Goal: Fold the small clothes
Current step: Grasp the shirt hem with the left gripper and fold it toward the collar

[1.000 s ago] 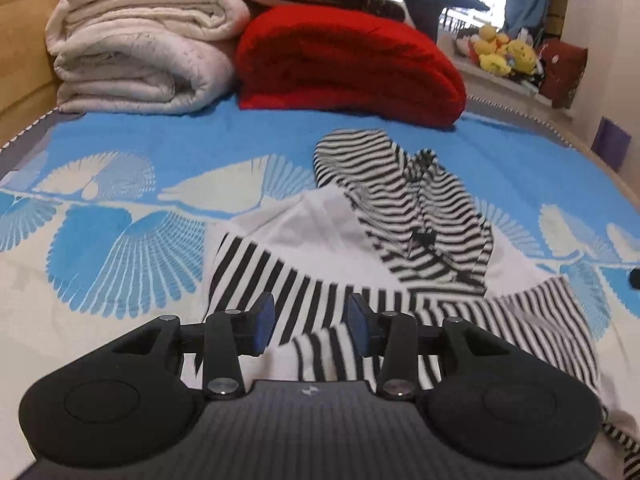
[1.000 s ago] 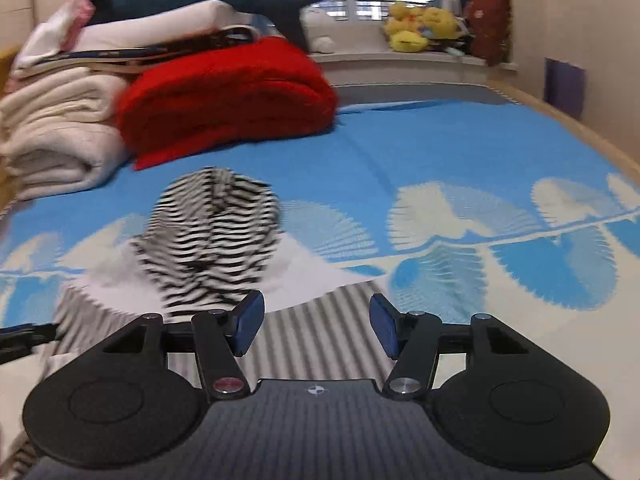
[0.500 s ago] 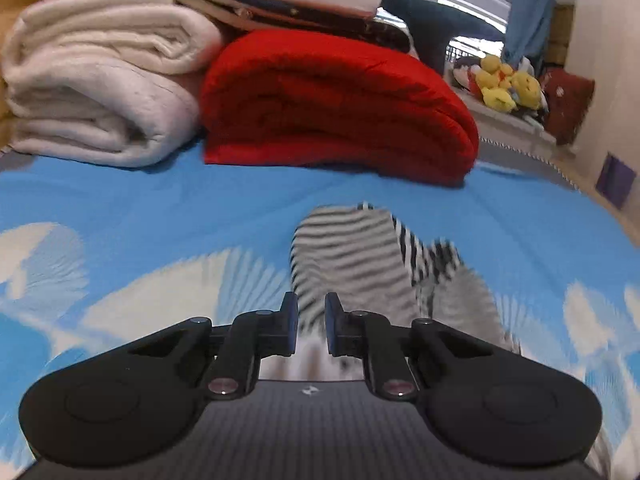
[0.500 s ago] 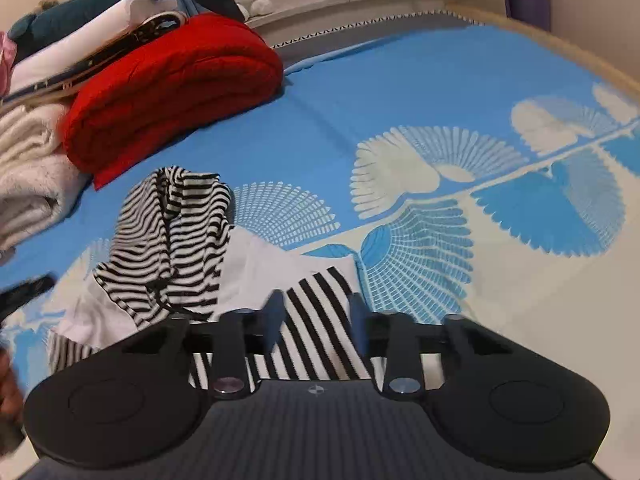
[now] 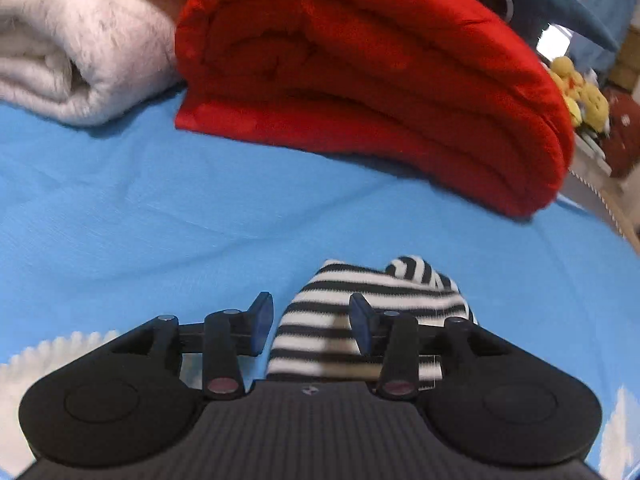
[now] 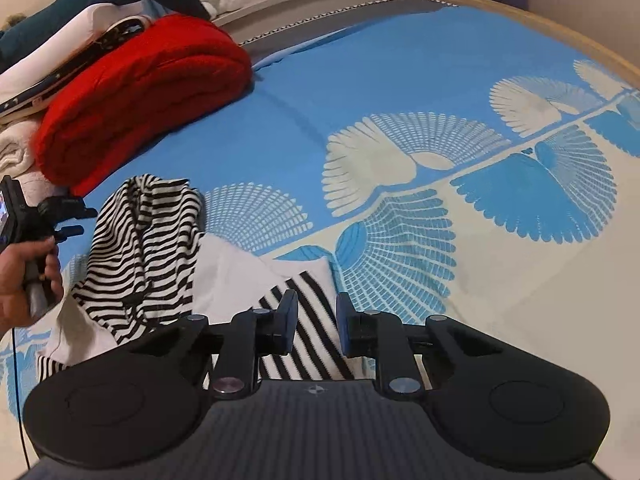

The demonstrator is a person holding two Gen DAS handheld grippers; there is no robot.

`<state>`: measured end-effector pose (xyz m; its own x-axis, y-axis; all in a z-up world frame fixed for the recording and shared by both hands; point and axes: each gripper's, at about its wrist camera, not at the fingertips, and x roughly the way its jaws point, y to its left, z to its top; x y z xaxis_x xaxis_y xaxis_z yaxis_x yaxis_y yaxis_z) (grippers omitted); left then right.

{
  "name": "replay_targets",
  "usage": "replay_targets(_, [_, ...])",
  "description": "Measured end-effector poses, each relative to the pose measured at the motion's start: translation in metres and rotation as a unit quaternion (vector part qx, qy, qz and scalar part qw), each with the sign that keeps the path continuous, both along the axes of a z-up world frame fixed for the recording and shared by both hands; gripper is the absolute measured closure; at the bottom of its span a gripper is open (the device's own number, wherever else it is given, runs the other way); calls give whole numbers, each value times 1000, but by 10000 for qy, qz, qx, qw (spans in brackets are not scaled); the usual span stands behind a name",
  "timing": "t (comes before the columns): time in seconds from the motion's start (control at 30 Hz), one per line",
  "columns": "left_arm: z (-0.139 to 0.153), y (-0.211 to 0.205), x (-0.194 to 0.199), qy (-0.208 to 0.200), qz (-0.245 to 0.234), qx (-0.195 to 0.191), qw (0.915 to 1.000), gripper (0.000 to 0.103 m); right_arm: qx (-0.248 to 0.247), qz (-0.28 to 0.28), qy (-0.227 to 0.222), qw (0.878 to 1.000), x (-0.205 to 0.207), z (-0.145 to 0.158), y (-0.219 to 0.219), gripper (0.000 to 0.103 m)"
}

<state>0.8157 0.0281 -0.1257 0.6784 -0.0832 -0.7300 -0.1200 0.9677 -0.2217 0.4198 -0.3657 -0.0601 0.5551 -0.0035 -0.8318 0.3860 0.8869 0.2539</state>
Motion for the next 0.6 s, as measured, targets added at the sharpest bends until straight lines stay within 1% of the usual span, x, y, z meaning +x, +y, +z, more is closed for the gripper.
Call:
replay_targets(0.07, [-10, -4, 12, 177, -62, -25, 9998, 54, 17, -30, 33, 10000, 0, -1, -2, 81])
replay_targets(0.1, [-13, -8, 16, 239, -119, 43, 9996, 54, 19, -27, 39, 10000, 1, -2, -2, 81])
replay_targets(0.13, [-17, -12, 19, 309, -197, 190, 9991, 55, 8, -28, 41, 10000, 1, -2, -2, 81])
replay_targets(0.17, [-18, -16, 19, 351, -322, 341, 9983, 60, -13, -33, 37, 10000, 1, -2, -2, 81])
replay_targets(0.2, [-16, -18, 16, 320, -467, 374, 9977, 91, -25, -34, 47, 10000, 2, -2, -1, 81])
replay_targets(0.23, [-12, -19, 12, 255, -660, 262, 9972, 102, -9, -32, 64, 10000, 2, -2, -1, 81])
replay_targets(0.27, [-5, -20, 6, 156, -805, 161, 9965, 102, 42, -43, 56, 10000, 2, -1, -2, 81])
replay_targets(0.33, [20, -30, -23, -270, -1282, 221, 9911, 102, 70, -69, -4, 10000, 1, 5, -2, 81])
replay_targets(0.37, [35, -34, -44, -526, -1614, 174, 9853, 102, 45, -65, -47, 10000, 0, 9, -2, 81])
replay_targets(0.43, [65, -42, -106, -1066, -2425, 170, 9641, 102, 41, -69, -146, 9999, -4, 18, -4, 81])
replay_targets(0.47, [75, -42, -140, -1264, -2753, 91, 9530, 102, 54, -86, -184, 9998, -6, 22, -5, 81])
replay_targets(0.53, [91, -39, -219, -1423, -3383, -54, 9302, 102, 77, -140, -282, 9995, -13, 30, -8, 81])
replay_targets(0.57, [94, -35, -261, -1378, -3711, -92, 9183, 102, 81, -162, -321, 9993, -17, 35, -9, 81])
replay_targets(0.6, [95, -30, -300, -1267, -3968, -111, 9091, 102, 88, -184, -366, 9991, -21, 39, -10, 81])
